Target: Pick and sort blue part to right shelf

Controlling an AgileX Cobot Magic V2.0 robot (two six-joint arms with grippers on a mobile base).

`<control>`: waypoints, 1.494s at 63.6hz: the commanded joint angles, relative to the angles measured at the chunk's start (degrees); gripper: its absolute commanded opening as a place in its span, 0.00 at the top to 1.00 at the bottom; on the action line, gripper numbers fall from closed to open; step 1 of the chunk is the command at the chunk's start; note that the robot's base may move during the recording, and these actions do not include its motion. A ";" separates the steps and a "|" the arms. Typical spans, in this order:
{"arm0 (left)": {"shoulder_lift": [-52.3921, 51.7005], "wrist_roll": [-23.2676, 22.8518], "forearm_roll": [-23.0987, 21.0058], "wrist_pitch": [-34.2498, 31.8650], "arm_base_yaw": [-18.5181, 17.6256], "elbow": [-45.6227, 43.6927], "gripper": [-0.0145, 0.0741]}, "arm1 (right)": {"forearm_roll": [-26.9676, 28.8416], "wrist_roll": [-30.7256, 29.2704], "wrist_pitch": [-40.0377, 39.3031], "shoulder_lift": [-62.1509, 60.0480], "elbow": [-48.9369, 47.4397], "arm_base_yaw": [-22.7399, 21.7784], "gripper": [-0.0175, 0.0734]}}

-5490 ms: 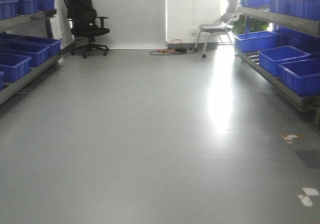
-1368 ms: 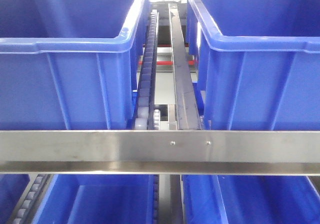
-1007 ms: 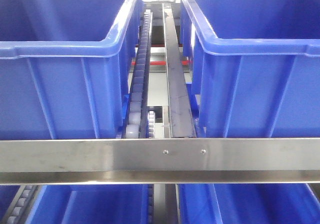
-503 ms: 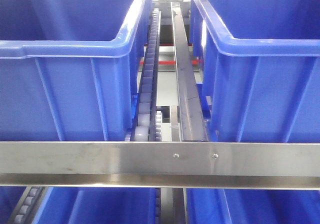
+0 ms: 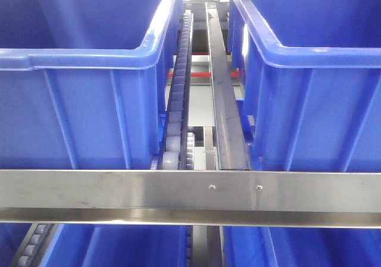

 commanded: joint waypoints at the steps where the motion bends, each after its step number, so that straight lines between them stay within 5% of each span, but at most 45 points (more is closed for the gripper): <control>1: 0.64 -0.14 -0.80 -4.88 0.02 -1.69 0.57 | -0.46 -0.21 -5.40 0.44 -1.70 -0.38 0.39; 71: 1.39 0.00 -0.80 -7.00 0.02 -2.85 0.57 | -0.41 -0.21 -2.85 1.53 -4.57 -0.31 0.39; 84: 10.19 3.30 -0.80 -7.00 -0.10 -7.55 0.57 | -0.41 -0.21 -0.88 10.61 -11.20 -0.31 0.39; 95: 22.02 3.56 -0.80 -9.45 -3.61 -14.76 0.56 | -0.41 -0.21 -2.47 20.24 -15.01 -0.31 0.39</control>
